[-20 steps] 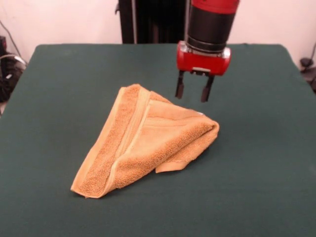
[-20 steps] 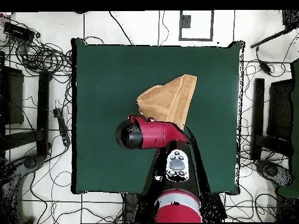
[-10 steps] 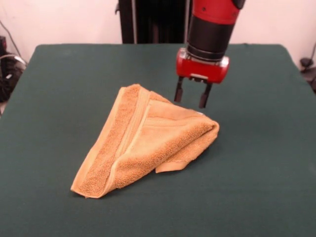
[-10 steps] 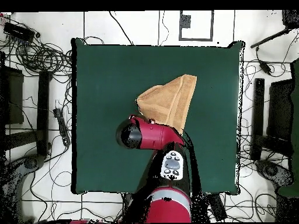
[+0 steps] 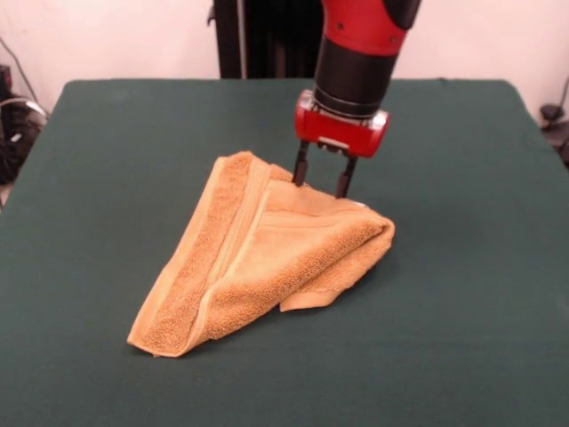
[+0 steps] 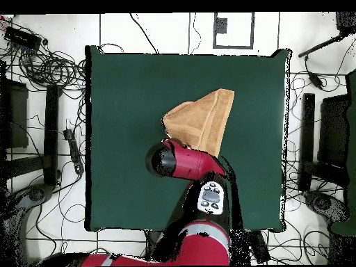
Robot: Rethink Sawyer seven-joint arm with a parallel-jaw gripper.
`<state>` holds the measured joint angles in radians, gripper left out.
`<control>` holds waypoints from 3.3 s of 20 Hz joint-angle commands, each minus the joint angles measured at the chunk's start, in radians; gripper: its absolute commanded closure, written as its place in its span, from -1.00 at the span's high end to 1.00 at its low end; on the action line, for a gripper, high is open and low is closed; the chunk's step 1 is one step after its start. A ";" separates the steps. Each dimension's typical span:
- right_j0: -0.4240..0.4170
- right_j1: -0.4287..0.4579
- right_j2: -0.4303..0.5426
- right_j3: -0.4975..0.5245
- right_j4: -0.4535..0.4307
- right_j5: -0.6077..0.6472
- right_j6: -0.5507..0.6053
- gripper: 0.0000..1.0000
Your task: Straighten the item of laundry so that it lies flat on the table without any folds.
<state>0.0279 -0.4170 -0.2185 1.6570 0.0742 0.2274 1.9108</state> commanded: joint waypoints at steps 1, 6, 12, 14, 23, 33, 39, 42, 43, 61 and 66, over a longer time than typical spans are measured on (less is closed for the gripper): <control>0.030 0.066 0.006 -0.068 -0.007 0.064 0.118 1.00; 0.047 0.120 -0.006 -0.123 -0.013 0.031 0.109 1.00; 0.049 0.173 -0.006 -0.170 -0.024 0.027 0.090 1.00; 0.030 0.193 0.014 -0.174 -0.014 0.010 0.097 1.00; -0.028 0.166 0.055 -0.128 0.009 0.014 0.116 1.00; -0.031 0.139 -0.009 -0.130 -0.048 -0.057 0.098 1.00; -0.036 0.215 -0.013 -0.203 -0.070 -0.126 0.098 1.00; -0.043 0.226 -0.008 -0.219 -0.082 -0.125 0.088 1.00; -0.045 0.236 -0.007 -0.230 -0.085 -0.127 0.086 1.00; -0.114 0.194 -0.025 -0.329 -0.218 -0.080 0.021 1.00; -0.141 0.168 -0.012 -0.328 -0.265 -0.085 0.019 1.00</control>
<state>-0.0825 -0.2792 -0.2847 1.3624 -0.1285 0.2049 1.9110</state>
